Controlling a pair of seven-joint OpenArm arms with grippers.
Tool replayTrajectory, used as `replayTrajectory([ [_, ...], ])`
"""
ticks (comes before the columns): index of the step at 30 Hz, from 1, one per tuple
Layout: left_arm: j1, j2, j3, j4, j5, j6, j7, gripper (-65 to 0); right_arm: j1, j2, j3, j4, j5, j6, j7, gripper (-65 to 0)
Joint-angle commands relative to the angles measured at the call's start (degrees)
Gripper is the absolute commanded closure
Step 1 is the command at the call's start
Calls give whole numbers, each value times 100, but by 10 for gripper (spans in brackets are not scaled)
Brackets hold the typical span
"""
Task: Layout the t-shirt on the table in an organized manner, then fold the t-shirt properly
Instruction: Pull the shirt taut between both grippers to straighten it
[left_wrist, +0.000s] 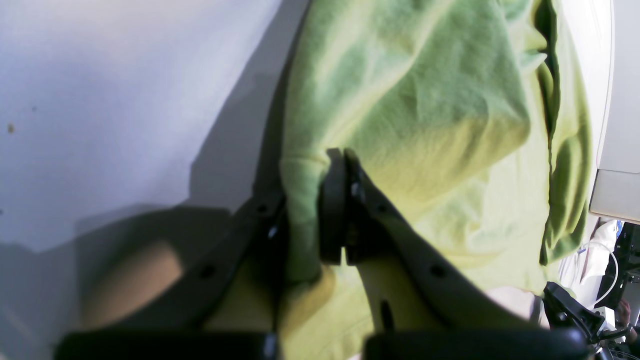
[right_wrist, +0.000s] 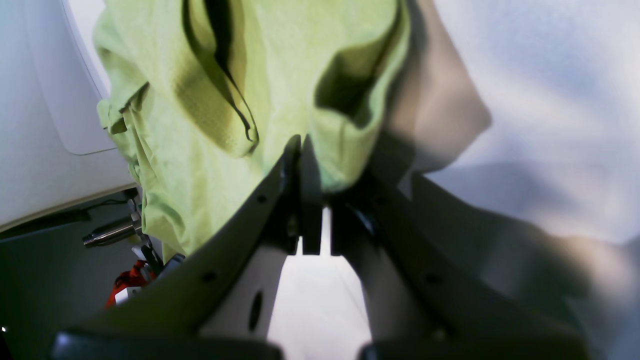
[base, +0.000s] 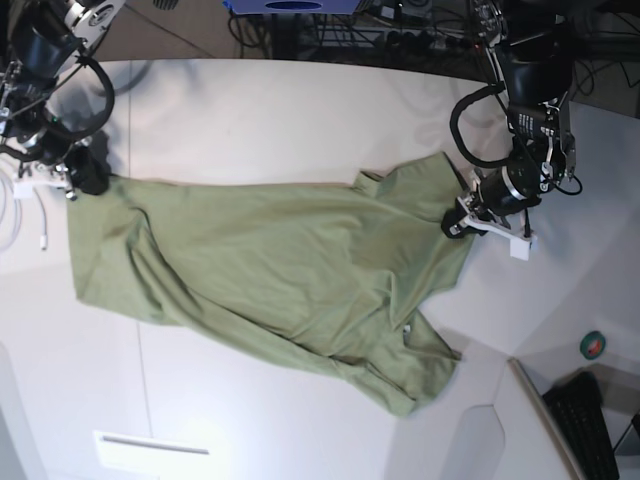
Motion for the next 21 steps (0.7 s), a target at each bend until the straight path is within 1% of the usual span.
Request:
replayTrajectory([
  [1,-73,-66,-4,126,-78,-28,-64,0,-76,86,-16,39,-256,-157,-57,0],
  [3,-38,-66,-4,267,-78,-19,-64,0,-103,147,-16,39,-256,-166,-66,0],
  [6,208,-57,-4,786,-78,-10,-64,0,-173,165,-16,48,-256,-465,-83,0],
  [7,314,-48,-4,1006,-78,43,-64,0,-243,174,-33,127,-256,-526,-75,0],
  [10,639,-48,-4,1559,-78,579,-64,0,-551,139,-77,883,-265,-561,-83,0],
  [11,727,-48,-4,1718,-78,702,-64,0,-657,130,-95,1217,-265,-561,-83,0],
  [12,833,-48,-4,1858,-78,755,-64,0,-762,112,-209,1551,-265,-561,-75,0],
  [14,1008,-48,-4,2087,-78,755,-64,0,-973,121,-438,2070,-265,-579,-57,0],
  [16,1123,-48,-4,2236,-78,764,-55,0,-1096,121,-464,2377,-265,-816,-66,0],
  [18,1237,-48,-4,2359,-78,764,-46,0,-1131,139,-464,2404,-265,-1353,-75,0],
  [19,1281,-48,-4,2395,-78,764,-46,0,-1131,147,-482,2395,-265,-1528,-75,0],
  [20,1316,-48,-4,2395,-78,764,-46,0,-1140,147,-499,2395,-265,-1643,-75,0],
  [21,1342,-48,-4,2412,-78,764,-46,0,-1158,139,-499,2395,-265,-1660,-75,0],
])
